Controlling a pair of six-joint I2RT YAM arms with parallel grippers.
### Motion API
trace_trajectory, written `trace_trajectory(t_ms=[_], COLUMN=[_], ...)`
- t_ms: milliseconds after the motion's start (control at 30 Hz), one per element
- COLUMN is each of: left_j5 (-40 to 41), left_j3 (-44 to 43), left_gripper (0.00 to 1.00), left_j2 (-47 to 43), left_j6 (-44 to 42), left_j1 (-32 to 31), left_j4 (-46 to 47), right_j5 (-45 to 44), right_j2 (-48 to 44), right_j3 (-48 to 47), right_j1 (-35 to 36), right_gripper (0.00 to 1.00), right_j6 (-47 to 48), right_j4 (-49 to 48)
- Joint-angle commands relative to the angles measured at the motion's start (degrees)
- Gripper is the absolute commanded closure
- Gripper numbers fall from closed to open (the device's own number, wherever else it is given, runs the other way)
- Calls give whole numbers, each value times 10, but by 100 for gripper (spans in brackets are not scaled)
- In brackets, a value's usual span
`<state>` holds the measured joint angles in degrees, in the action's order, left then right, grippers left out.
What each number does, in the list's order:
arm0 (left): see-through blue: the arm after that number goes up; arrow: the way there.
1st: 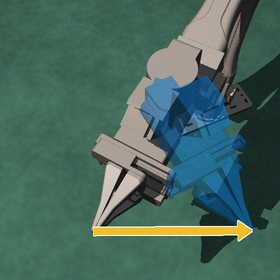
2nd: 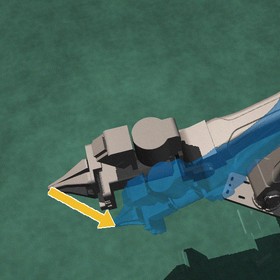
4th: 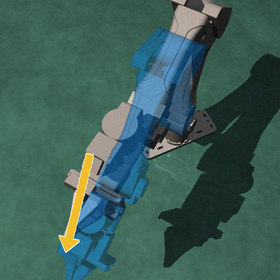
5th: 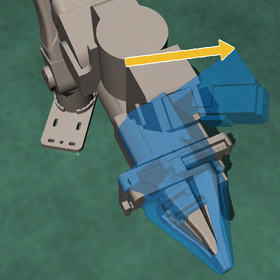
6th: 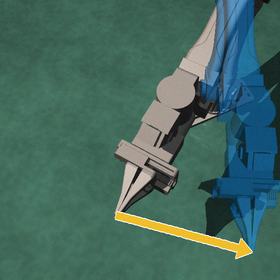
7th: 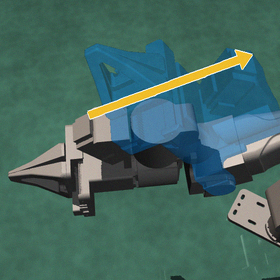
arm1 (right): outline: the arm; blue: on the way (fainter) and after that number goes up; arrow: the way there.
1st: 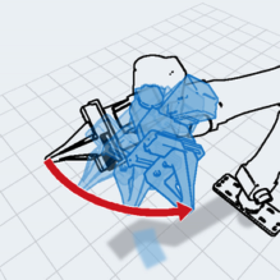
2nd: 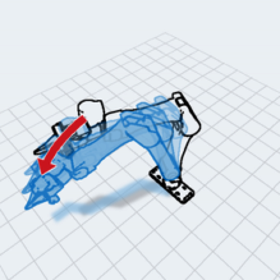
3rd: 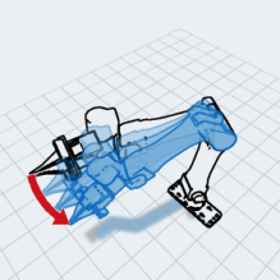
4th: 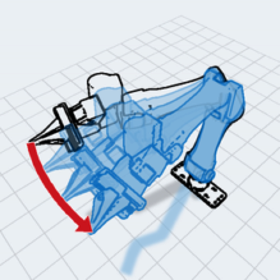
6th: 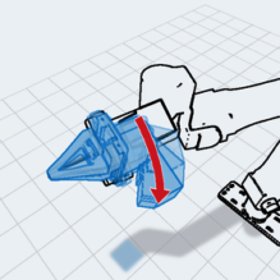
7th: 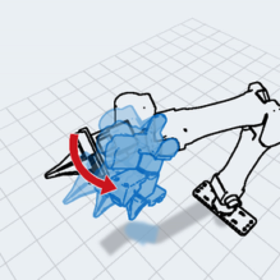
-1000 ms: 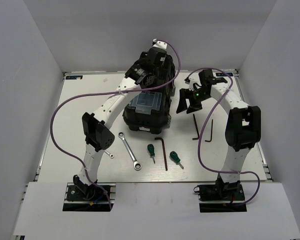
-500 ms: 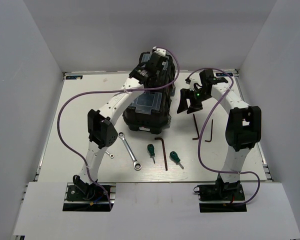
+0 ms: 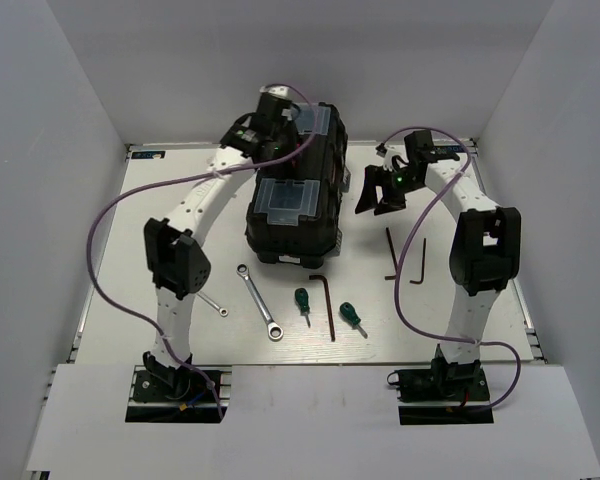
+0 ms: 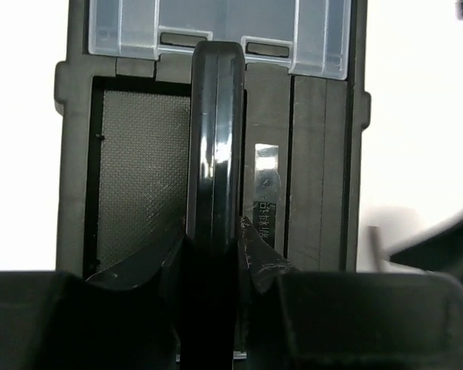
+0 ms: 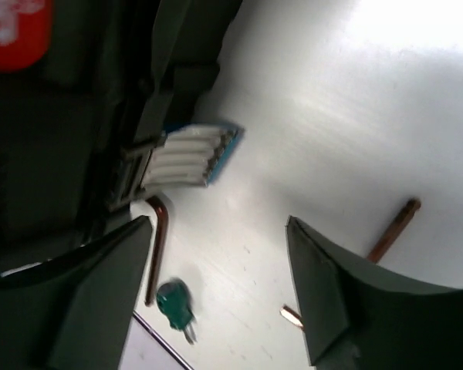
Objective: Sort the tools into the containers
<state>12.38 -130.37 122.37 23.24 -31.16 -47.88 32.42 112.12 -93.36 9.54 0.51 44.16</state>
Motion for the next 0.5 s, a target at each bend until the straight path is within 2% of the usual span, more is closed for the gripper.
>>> trace_trajectory(t_ms=[0,33,133,300,467], left_j5=[-56,-81,-139,-267,-352], left_j3=[64,81,108,144,151], left_gripper=[100,100,100,100,100], left_j2=[-166,-181,-207,-207,-183], left_j6=[117,142,172,234,266], left_j1=[76,87,131,188,213], left_j4=[100,113,131,182,205], right_j5=[37,47,62,109,179], right_j2=[29,47,70,85,111], right_j3=[-47,-67,-92,-102,-133], right_j1=[-10,-12,-17,-15,-3], right_gripper=[21,18,18,18,20], right_j6=[-24,-30,-52,-88,-139], right_j4=[-33,-32,-35,-75,-144])
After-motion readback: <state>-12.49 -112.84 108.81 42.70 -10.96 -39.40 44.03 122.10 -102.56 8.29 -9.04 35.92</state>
